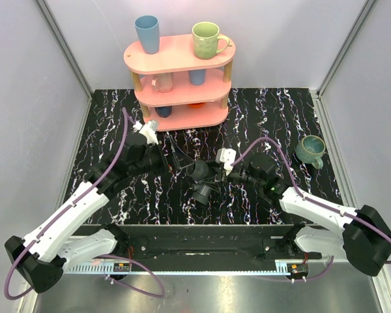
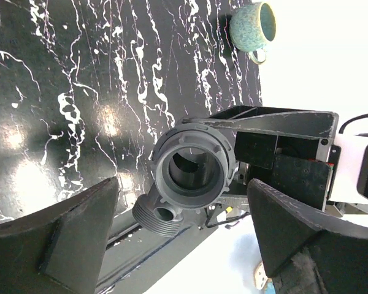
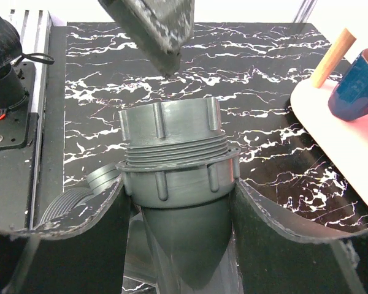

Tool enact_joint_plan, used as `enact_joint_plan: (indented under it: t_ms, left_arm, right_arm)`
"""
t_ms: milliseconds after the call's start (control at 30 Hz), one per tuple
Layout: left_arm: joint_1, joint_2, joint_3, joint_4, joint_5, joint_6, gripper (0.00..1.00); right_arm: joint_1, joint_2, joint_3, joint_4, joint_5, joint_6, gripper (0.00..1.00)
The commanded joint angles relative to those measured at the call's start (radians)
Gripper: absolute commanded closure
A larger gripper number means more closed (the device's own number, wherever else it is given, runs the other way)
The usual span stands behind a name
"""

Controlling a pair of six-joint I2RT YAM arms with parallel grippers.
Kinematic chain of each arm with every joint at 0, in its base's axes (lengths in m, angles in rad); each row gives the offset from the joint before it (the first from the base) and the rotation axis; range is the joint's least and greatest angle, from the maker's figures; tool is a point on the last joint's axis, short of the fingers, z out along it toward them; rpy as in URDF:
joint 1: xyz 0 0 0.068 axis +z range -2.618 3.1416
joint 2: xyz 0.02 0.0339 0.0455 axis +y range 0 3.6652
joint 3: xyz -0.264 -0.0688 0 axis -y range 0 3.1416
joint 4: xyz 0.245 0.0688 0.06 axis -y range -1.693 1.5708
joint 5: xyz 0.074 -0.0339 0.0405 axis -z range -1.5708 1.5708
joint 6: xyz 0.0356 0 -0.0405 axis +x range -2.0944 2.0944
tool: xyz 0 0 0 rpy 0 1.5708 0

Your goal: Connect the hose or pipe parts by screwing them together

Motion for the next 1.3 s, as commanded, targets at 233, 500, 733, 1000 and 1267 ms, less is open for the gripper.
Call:
enact_joint_plan:
  t_ms: [233, 500, 733, 1000, 1267]
  left_arm:
    - [0.015, 0.046, -0.088, 0.194, 0.191, -0.176, 0.15]
    - [0.015, 0.049, -0.154, 0.283, 0.233, -0.172, 0.26]
    - [0.011, 0.063, -0.16, 0.307, 0.28, 0.03, 0.58]
    - [0.007, 0.103, -0.183, 0.346, 0.414, 0.285, 0.95]
    - [0.0, 0.144, -0.151, 0.324, 0.448, 0.588, 1.0]
  right_arm:
    - [0.002, -0.049, 0.007, 0.066, -0.002, -0.002, 1.0]
    - [0.002, -0.043, 0.013, 0.045, -0.023, 0.009, 1.0]
    - [0.001, -0.009, 0.061, -0.004, -0.085, 0.02, 1.0]
    - [0.002, 0.063, 0.14, -0.076, -0.163, 0.032, 1.0]
    - [0.001, 0.094, 0.174, -0.084, -0.272, 0.064, 1.0]
